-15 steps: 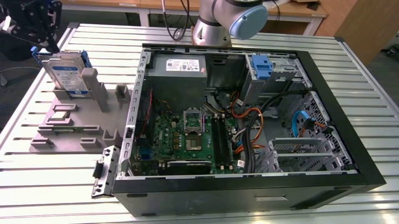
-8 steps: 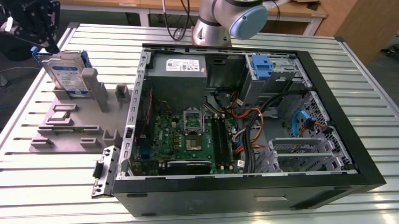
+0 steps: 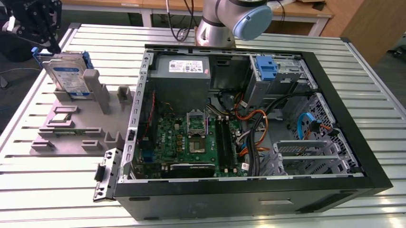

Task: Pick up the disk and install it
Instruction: 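Pick up the disk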

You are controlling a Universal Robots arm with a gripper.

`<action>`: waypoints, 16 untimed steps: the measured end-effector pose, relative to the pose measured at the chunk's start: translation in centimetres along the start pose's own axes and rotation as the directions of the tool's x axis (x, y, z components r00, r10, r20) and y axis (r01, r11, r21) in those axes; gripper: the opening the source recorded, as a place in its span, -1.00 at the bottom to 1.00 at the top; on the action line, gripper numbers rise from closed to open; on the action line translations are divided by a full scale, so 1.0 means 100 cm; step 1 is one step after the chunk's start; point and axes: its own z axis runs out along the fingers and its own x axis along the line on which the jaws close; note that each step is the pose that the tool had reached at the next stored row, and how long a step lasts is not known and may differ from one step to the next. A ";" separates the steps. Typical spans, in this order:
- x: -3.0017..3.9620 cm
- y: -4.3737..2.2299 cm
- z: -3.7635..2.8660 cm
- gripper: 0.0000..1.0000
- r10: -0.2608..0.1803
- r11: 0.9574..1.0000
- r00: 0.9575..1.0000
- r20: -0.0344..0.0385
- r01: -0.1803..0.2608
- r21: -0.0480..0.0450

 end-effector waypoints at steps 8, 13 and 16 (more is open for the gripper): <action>-0.0020 -0.0019 0.0006 -0.79 -0.042 0.999 0.999 -0.002 0.042 -0.002; -0.0045 -0.0071 0.0021 -0.79 -0.061 0.998 0.998 -0.003 0.061 -0.002; -0.0051 -0.0069 0.0025 -0.79 -0.088 0.996 0.996 -0.005 0.088 -0.003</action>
